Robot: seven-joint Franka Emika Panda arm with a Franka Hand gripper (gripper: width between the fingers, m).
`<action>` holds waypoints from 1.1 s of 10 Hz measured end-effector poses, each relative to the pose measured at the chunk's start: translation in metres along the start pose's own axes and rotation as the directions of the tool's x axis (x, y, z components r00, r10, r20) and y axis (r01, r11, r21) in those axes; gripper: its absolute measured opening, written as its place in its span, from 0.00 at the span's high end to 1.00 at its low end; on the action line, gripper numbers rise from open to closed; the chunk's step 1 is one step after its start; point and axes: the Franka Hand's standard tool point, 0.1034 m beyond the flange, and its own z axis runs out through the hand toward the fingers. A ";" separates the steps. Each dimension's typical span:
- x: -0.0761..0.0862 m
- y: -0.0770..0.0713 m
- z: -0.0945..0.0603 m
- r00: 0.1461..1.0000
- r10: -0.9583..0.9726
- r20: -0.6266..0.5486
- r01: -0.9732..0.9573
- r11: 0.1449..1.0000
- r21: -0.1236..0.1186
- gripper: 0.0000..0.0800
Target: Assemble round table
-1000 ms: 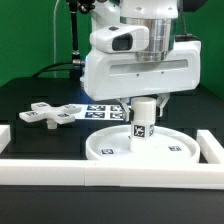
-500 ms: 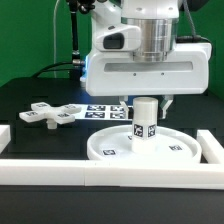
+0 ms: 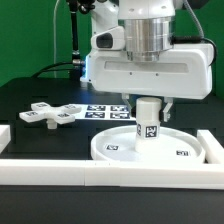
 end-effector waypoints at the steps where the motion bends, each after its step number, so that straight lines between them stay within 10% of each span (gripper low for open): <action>1: 0.000 0.000 0.000 0.999 0.054 0.001 -0.055 0.999 0.003 0.49; 5: 0.000 -0.001 0.000 0.947 0.320 0.017 -0.321 0.947 0.021 0.49; 10: 0.002 -0.002 0.000 0.677 0.733 0.063 -0.736 0.673 0.069 0.49; 11: 0.001 -0.003 0.000 0.670 0.739 0.067 -0.742 0.667 0.069 0.37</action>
Offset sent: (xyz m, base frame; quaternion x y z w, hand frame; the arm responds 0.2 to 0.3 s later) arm 0.0000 0.0000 0.0000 0.0000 0.0000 0.1938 0.9810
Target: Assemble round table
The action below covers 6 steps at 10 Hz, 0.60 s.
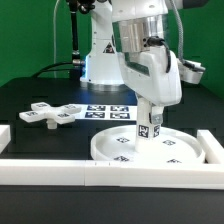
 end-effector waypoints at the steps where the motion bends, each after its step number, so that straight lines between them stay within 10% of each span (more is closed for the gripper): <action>1: -0.001 0.000 0.000 1.000 -0.014 0.000 0.014 1.000 -0.001 0.37; 6: -0.038 0.003 -0.010 0.944 -0.331 -0.014 0.330 0.943 -0.044 0.19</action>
Offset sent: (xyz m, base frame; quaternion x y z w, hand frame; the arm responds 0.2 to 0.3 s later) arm -0.0013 0.0091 0.0186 -0.0722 0.0766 -0.1927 0.9756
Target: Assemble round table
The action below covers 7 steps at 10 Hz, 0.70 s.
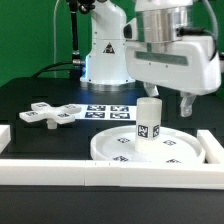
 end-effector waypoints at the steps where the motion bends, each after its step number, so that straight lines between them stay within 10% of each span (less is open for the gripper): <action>1: -0.009 0.009 -0.003 0.998 -0.059 0.005 0.059 0.998 -0.008 0.19; 7: -0.018 0.022 -0.008 0.996 -0.087 0.014 0.087 0.996 -0.019 0.19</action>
Offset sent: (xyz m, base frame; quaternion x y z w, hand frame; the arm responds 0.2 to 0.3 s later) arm 0.0000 0.0000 0.0000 0.0000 0.0000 0.0000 1.0000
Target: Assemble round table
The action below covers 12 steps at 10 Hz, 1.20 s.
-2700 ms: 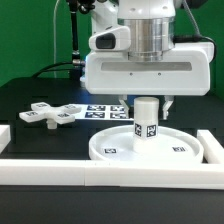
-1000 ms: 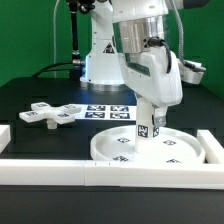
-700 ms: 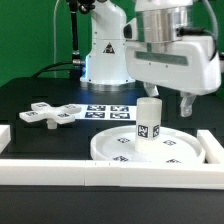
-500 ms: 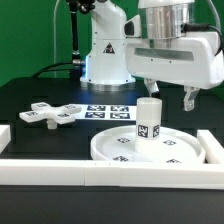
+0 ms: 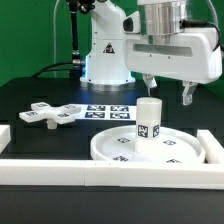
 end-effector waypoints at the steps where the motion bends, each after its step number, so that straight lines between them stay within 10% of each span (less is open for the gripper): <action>1: -0.002 0.006 0.000 0.987 -0.160 -0.003 0.160 0.987 -0.014 0.19; 9: 0.003 0.020 0.006 0.698 -0.716 0.034 0.716 0.695 -0.058 0.19; 12: 0.039 0.048 0.006 0.703 -0.711 0.006 0.709 0.700 -0.083 0.19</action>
Offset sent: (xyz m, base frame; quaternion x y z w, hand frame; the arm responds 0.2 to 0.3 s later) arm 0.0000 0.0000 0.0000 0.0000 0.0000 0.0000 1.0000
